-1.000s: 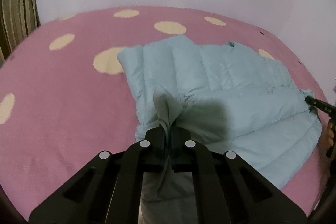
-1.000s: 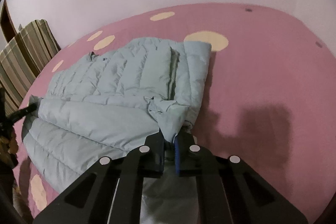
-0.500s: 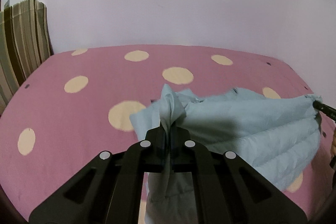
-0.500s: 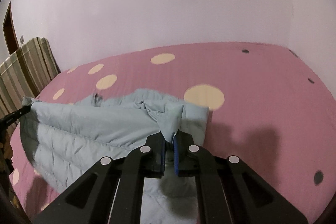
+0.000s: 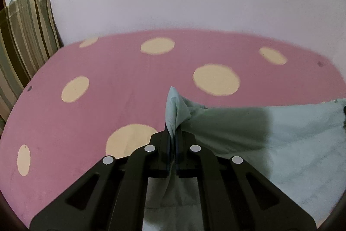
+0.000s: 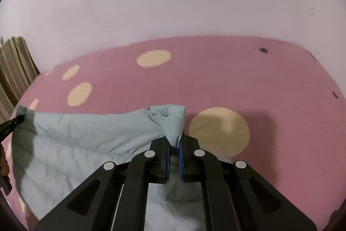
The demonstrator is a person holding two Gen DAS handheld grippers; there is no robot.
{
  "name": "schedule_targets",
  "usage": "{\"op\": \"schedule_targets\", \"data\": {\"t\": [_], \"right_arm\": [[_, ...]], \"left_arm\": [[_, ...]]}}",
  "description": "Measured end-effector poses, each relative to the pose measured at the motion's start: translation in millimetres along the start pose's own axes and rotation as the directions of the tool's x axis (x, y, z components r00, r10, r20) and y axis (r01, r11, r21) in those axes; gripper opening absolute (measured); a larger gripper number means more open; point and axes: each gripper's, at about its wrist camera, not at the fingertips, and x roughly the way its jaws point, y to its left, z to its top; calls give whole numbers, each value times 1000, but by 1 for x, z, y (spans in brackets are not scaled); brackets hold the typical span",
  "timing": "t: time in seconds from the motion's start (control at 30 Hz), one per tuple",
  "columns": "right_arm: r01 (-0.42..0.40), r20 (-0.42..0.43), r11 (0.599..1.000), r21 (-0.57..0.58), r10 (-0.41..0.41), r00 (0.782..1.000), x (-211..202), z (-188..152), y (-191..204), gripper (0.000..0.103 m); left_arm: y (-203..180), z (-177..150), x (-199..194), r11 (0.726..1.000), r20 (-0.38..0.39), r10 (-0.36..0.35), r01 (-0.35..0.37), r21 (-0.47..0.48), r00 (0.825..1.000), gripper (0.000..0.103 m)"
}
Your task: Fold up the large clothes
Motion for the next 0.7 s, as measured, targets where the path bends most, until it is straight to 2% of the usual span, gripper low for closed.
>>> {"op": "schedule_targets", "data": {"t": [0.2, 0.33, 0.5, 0.7], "right_arm": [[7, -110, 999, 48, -2, 994, 54, -13, -9, 5], [16, -165, 998, 65, -5, 986, 78, -26, -12, 6], [17, -150, 998, 63, -8, 989, 89, -36, -11, 6], [11, -102, 997, 71, -4, 995, 93, -42, -12, 6]], "left_arm": [[-5, -16, 47, 999, -97, 34, -34, 4, 995, 3], [-6, -28, 63, 999, -114, 43, -42, 9, 993, 3], [-5, -39, 80, 998, -103, 48, -51, -27, 994, 4], [-12, -48, 85, 995, -49, 96, -98, -20, 994, 4]]}}
